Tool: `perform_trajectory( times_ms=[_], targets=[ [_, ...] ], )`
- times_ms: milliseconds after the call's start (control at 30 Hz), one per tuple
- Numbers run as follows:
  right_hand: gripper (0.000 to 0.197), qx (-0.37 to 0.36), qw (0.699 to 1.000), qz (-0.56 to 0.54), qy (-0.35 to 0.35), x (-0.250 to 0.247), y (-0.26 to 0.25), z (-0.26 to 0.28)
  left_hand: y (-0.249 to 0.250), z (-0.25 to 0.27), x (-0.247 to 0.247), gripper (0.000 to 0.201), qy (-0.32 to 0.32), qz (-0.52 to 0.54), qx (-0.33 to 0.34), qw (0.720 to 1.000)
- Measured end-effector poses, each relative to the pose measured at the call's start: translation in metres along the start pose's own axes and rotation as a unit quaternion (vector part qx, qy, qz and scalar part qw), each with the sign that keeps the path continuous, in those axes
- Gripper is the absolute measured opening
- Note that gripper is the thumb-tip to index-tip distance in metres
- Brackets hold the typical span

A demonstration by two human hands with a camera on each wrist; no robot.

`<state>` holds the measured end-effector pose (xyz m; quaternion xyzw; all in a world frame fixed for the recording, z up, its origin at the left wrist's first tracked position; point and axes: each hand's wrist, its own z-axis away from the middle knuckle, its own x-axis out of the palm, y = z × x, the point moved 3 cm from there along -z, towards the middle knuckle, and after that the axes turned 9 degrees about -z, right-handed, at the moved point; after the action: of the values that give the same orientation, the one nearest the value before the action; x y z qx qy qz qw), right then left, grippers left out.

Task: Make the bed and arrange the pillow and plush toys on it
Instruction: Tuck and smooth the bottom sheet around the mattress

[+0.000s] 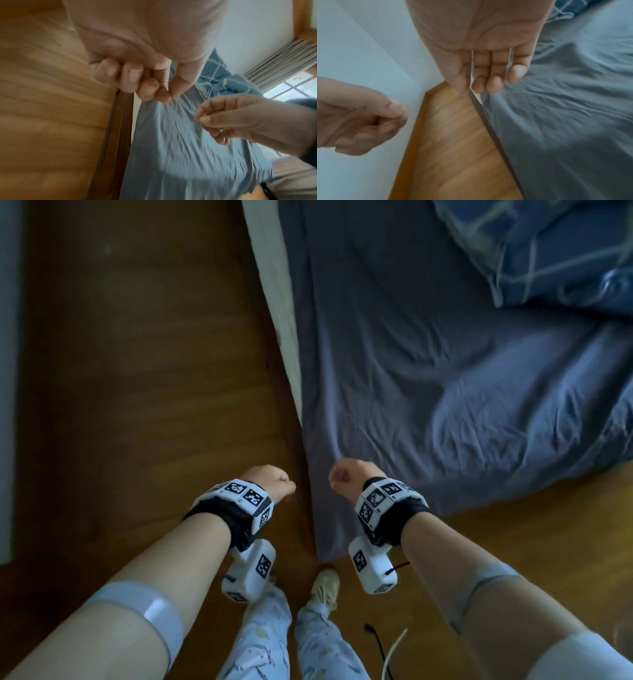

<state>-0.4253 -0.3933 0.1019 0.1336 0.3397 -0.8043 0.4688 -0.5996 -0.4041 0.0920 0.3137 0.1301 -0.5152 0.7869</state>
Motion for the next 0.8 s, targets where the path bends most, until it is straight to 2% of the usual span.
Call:
perform_trajectory(
  times_ms=[133,233,333,567,800],
  targets=[
    [0.005,-0.085,0.995,0.017,0.057,-0.045,-0.100,0.002,-0.016,0.027,-0.089,0.028,0.061,-0.002,0.021,0.998],
    [0.011,-0.130,0.988,0.042,0.065,-0.063,-0.165,-0.007,-0.034,0.040,-0.142,0.021,0.081,-0.016,0.016,0.996],
    [0.013,-0.159,0.983,0.060,0.064,-0.076,-0.214,-0.014,-0.042,0.040,-0.187,0.022,0.090,-0.029,0.010,0.996],
    [0.014,-0.140,0.984,0.094,0.056,-0.122,-0.268,-0.074,-0.026,-0.003,-0.276,0.032,0.097,-0.101,0.043,0.989],
    [0.016,-0.093,0.991,0.081,0.058,-0.213,-0.324,-0.161,0.006,-0.070,-0.402,0.039,0.121,-0.133,0.056,0.982]
  ],
)
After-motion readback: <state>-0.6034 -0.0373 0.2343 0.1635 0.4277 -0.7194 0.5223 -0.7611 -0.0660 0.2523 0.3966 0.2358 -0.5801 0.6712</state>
